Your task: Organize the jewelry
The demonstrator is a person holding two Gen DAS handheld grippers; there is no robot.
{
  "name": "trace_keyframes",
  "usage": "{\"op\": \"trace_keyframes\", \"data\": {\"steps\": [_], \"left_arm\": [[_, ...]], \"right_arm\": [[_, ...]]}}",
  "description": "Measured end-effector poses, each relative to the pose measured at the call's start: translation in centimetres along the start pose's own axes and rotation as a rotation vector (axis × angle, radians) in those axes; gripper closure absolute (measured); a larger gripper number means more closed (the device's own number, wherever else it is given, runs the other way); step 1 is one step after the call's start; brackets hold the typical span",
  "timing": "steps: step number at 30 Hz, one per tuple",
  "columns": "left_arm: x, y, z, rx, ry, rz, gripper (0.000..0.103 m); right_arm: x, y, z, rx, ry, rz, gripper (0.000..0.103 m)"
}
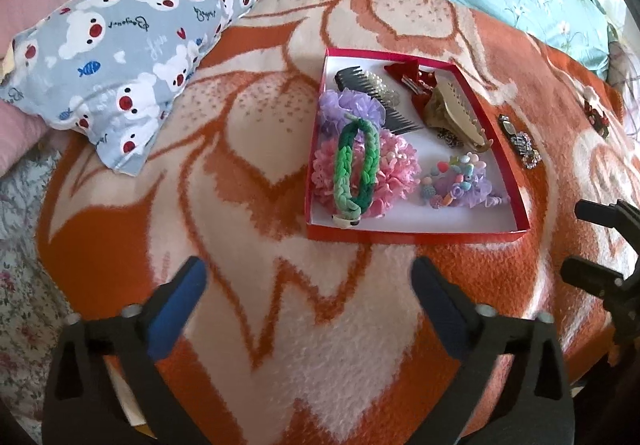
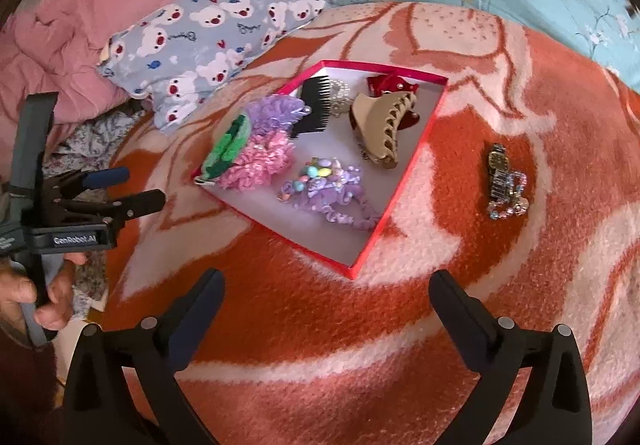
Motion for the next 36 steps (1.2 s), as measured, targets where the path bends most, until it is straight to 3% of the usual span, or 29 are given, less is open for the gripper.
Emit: {"op": "trace_keyframes", "data": {"steps": [12, 17, 36], "left_arm": [[0.5, -1.5, 1.1, -0.048, 0.003, 0.002, 0.000], [1.2, -2.7, 0.7, -0.033, -0.021, 0.028, 0.000], [2.6, -2.5, 0.8, -0.044, 0.007, -0.003, 0.000]], "right_arm": [[0.4, -3.3, 0.2, -0.048, -0.009, -0.067, 0.001], [0.4, -4.5, 0.9, -0.065, -0.033, -0.093, 0.001], [0.8, -3.2, 2.0, -0.059, 0.019, -0.074, 0.001]]}}
Point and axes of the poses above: each gripper's, at about its wrist camera, not at the fingertips, and z roughly the way its jaws point, x to its right, y to its underside, the point moved 2 cm from there along z, roughly the way its jaws point, and after that the axes turned 8 degrees about x, right-handed, at the moved point
